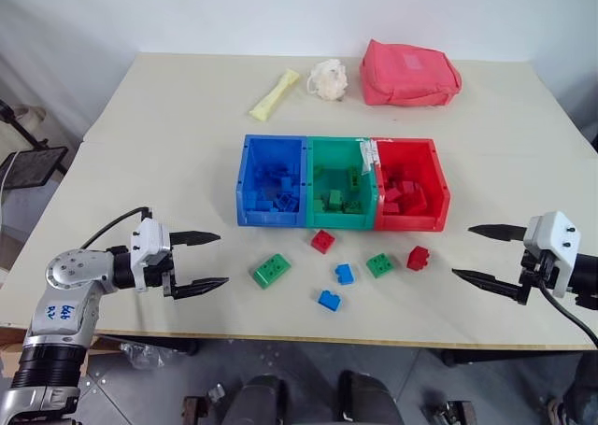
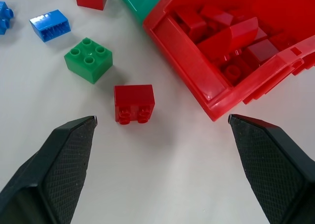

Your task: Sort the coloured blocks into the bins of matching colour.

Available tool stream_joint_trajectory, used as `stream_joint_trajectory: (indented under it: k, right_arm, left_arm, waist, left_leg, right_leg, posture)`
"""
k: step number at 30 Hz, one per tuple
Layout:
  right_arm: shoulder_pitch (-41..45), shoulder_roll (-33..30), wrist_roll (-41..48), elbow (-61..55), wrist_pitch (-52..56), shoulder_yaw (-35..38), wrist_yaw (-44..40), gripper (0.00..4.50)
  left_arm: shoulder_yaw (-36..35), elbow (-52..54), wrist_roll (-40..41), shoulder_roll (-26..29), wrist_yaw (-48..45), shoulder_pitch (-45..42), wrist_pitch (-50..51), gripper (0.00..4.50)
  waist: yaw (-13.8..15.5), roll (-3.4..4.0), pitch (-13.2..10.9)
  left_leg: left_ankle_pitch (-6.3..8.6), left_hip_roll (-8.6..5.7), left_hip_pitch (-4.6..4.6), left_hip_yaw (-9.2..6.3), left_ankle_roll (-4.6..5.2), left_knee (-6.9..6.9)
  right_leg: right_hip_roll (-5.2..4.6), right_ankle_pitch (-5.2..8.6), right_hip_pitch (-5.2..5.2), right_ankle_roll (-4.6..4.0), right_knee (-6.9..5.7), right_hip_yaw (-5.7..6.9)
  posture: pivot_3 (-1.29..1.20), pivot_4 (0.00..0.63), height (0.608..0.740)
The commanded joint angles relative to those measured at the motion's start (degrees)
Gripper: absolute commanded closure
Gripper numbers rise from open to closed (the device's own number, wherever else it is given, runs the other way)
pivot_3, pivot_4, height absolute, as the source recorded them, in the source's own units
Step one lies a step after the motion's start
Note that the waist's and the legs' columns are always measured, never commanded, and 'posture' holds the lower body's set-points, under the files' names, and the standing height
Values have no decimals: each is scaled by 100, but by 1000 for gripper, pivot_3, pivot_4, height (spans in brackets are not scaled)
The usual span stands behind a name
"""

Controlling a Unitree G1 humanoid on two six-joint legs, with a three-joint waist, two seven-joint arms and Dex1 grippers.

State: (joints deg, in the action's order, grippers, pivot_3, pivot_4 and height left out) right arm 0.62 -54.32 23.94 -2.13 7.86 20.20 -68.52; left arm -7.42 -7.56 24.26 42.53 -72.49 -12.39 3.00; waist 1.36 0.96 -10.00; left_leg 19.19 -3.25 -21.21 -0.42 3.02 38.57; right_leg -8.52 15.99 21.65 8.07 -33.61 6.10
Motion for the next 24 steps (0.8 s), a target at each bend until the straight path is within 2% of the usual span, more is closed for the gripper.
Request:
stream_joint_trajectory:
  k: [1,7,13,18,24]
  right_arm:
    - [48,37,111,-252,109,42,121,0]
    - [248,125,116,-326,363,-24,379,0]
    - [-24,-57,90,-341,470,124,257,0]
    - [-730,-491,44,-249,486,826,-141,0]
    - [-1516,-525,196,-822,795,1254,-309,0]
  left_arm:
    - [28,132,-7,29,31,-67,57,21]
    - [149,446,201,110,225,-170,1163,21]
    - [109,404,207,-134,-90,-147,442,21]
    - [28,66,271,-323,-425,-214,-150,21]
    - [48,93,424,-361,-684,-71,-162,21]
  waist:
    - [0,0,0]
    - [0,0,0]
    - [20,0,0]
    - [29,5,-4]
    - [8,1,-8]
  left_leg:
    - [0,0,0,0,0,0]
    - [0,0,-1,-2,0,4]
    - [0,0,-1,-4,0,4]
    - [1,-4,-6,-2,3,8]
    - [3,7,-3,0,0,6]
  right_leg:
    - [1,0,0,0,0,0]
    - [2,0,0,0,-5,-1]
    - [1,0,-1,-1,-3,0]
    - [3,0,-1,0,0,2]
    - [0,0,-5,0,7,1]
  posture:
    - [0,150,740]
    - [0,150,740]
    - [0,150,740]
    - [0,150,740]
    - [0,150,740]
